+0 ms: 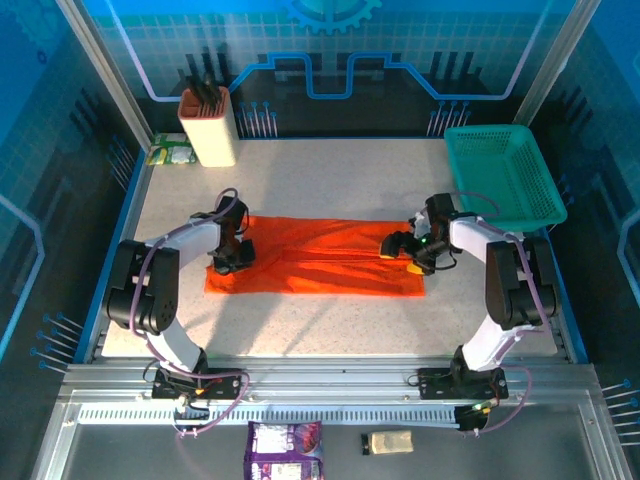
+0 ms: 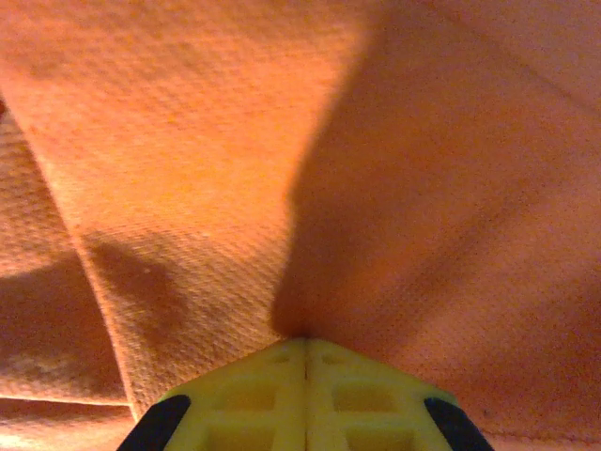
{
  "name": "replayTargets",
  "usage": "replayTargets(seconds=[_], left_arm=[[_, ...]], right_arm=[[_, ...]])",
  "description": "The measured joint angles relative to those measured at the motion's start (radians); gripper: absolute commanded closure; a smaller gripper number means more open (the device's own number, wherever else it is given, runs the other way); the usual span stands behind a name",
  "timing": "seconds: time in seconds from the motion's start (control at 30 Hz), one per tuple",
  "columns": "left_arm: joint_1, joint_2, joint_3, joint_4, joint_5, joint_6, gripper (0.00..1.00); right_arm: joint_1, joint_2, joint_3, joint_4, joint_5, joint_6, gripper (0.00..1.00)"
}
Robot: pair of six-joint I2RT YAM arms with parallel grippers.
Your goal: Fold the inside-out t-shirt
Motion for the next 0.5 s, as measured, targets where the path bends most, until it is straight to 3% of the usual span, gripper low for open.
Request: replayTargets(seconds=[0.27,0.5], left_arm=[[0.007,-0.018,-0.002,0.009,0.007,0.003,0.93],[-0.005,-0.180,-0.002,-0.010,0.025,-0.025,0.93]], right_arm=[[-0.024,-0.022,-0.009,0.025,0.010,0.016,0.09],[-0.024,-0.077,0.026,0.022,-0.027,0.023,0.11]])
